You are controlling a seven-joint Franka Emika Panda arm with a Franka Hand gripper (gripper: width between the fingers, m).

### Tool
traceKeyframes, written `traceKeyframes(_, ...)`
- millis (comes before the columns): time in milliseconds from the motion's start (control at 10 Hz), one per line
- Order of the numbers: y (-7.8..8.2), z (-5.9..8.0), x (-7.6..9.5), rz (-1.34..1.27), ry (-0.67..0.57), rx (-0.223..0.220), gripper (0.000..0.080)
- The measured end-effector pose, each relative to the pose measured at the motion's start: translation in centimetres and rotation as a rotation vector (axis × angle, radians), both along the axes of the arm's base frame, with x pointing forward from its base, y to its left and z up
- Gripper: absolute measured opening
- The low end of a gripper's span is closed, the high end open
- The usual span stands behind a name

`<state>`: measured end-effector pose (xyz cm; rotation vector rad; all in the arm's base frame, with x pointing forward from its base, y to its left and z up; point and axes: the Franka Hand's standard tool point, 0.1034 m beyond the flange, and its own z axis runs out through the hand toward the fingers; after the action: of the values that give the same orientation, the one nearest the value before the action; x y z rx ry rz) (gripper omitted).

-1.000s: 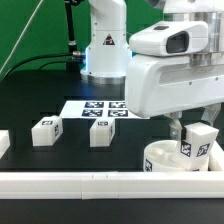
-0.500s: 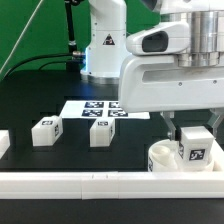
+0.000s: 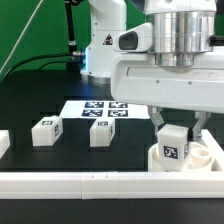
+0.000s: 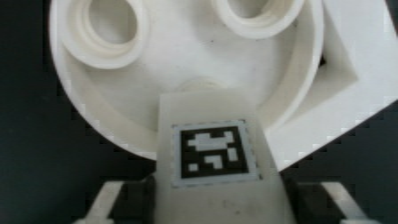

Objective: Assemble stool

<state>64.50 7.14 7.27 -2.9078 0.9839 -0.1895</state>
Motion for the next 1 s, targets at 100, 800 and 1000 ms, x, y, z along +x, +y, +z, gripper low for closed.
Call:
traceKeyframes(100, -0.1, 0.0, -0.2, -0.093, 0.014, 0.007, 0.0340)
traceKeyframes(800, -1.4, -0.2, -1.9, -0.842, 0.044, 0.073, 0.0341)
traceKeyframes(1000, -1.4, -0.2, -2.3, -0.926, 0.044, 0.070, 0.0341)
